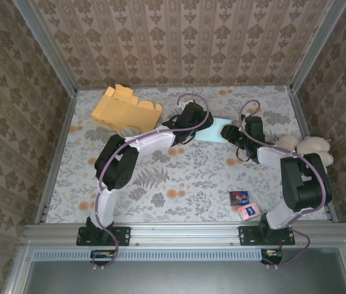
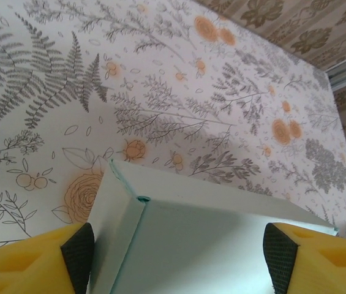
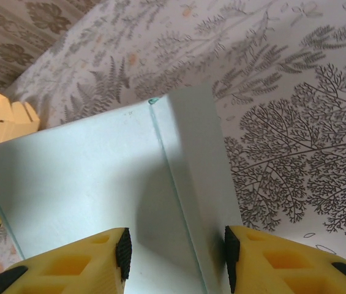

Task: Fold the paper box

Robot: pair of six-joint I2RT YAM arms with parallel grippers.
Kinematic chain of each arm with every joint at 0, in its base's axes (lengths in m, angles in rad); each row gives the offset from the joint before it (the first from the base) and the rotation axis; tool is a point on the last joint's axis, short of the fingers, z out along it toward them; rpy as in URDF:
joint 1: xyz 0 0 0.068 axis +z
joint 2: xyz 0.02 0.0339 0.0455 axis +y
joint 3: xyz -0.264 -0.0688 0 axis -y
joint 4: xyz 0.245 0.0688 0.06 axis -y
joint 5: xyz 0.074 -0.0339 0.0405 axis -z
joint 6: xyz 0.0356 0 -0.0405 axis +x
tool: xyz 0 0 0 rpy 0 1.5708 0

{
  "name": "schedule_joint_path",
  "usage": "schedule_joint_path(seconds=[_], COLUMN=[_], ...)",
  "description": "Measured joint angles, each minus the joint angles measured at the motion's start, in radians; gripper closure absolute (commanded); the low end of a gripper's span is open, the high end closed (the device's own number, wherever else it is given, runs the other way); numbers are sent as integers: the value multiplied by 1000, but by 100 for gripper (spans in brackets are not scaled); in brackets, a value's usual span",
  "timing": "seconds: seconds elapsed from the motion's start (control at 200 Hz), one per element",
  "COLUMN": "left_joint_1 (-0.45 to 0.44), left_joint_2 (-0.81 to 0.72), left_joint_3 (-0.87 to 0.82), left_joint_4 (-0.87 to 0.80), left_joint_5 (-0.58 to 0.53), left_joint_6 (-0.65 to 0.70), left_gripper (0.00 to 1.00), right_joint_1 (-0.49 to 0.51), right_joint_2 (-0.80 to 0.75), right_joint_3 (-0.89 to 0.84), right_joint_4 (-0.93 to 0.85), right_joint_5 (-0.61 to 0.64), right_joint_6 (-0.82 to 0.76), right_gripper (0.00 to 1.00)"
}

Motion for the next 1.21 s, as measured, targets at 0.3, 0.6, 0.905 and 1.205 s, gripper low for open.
schedule_joint_path(seconds=[0.3,0.6,0.905,1.205], left_joint_1=[45,82,68,36], left_joint_2=[23,23,23,19], left_joint_3=[0,-18,-95,-159], left_joint_4=[1,11,15,22], left_joint_5=[16,53,65,76], left_joint_6=[0,-39,-70,-98], left_gripper=[26,26,27,27], right_joint_1=[0,3,3,5], right_joint_2=[122,145,123,9], right_joint_3=[43,66,27,-72], right_joint_4=[80,104,103,84], right_joint_5=[-81,-120,-121,-85], right_joint_6=[26,43,56,62], right_gripper=[54,55,54,54])
